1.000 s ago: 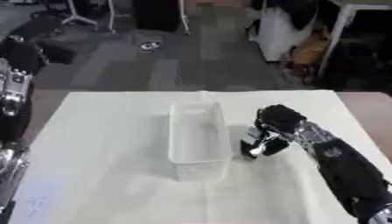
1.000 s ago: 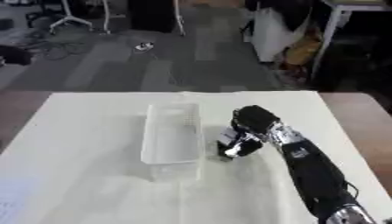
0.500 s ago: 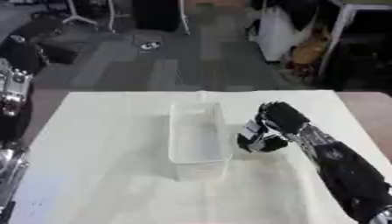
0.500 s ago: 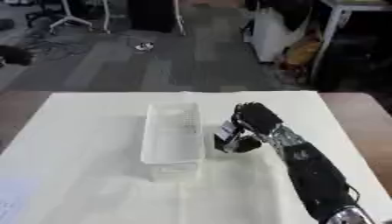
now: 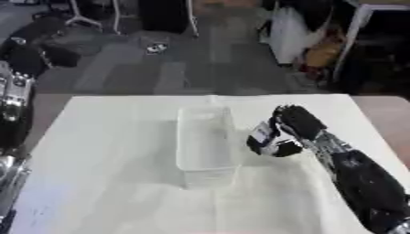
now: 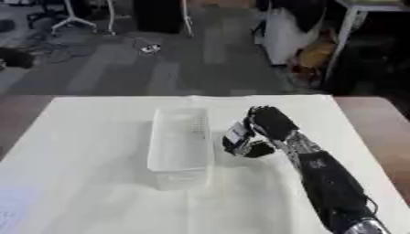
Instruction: Pick up objects on the table and place them in the box.
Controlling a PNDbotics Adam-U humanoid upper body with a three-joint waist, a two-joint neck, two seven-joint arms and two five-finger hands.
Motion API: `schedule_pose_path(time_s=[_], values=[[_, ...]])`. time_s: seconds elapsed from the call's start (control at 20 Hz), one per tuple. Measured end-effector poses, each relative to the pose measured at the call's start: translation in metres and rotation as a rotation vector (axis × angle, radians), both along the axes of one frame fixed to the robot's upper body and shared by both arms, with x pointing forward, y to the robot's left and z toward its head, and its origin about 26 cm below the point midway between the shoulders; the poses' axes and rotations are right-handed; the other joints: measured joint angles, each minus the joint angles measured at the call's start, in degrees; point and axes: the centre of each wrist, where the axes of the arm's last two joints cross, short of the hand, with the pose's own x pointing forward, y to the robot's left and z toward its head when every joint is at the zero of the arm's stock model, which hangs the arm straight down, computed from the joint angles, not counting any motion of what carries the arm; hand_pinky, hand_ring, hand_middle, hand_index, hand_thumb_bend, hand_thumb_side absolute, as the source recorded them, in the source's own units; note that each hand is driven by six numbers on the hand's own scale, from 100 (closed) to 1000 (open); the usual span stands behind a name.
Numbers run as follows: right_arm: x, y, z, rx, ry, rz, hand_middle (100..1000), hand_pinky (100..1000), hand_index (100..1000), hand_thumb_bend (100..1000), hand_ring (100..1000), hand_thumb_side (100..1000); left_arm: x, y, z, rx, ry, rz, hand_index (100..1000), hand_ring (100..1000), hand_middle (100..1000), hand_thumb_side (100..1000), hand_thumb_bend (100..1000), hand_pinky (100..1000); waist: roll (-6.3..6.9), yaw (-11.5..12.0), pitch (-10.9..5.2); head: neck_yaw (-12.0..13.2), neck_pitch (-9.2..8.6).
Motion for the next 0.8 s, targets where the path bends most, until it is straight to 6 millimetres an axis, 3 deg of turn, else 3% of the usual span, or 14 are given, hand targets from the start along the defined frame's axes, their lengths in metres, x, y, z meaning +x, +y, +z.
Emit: schedule_pose_path(time_s=[0.35, 0.4, 0.45, 0.5, 0.8], values=[[0.002, 0.005, 0.022, 0.111, -0.094, 0.016, 100, 100, 282, 560, 100, 740, 0.000, 0.000, 0.000, 0.000, 0.000, 0.000, 886, 634, 807, 1000, 159, 612, 0.00, -0.1, 0.00, -0.2, 0.00], [0.003, 0.006, 0.026, 0.126, -0.106, 0.021, 100, 100, 274, 597, 100, 1000, 0.000, 0.000, 0.000, 0.000, 0.000, 0.000, 886, 634, 807, 1000, 155, 612, 0.00, -0.1, 0.00, -0.4, 0.00], [0.003, 0.008, 0.029, 0.140, -0.118, 0.028, 100, 100, 269, 576, 100, 934, 0.000, 0.000, 0.000, 0.000, 0.000, 0.000, 886, 636, 807, 1000, 158, 612, 0.00, -0.1, 0.00, -0.4, 0.00], [0.003, 0.009, 0.033, 0.154, -0.132, 0.038, 100, 100, 272, 556, 100, 735, 0.000, 0.000, 0.000, 0.000, 0.000, 0.000, 886, 635, 807, 1000, 158, 612, 0.01, -0.1, 0.00, -0.4, -0.04], [0.003, 0.022, 0.057, 0.243, -0.220, 0.111, 100, 100, 253, 550, 100, 726, 0.000, 0.000, 0.000, 0.001, 0.000, -0.001, 886, 637, 808, 1000, 158, 612, 0.01, 0.0, 0.00, -0.9, -0.57]])
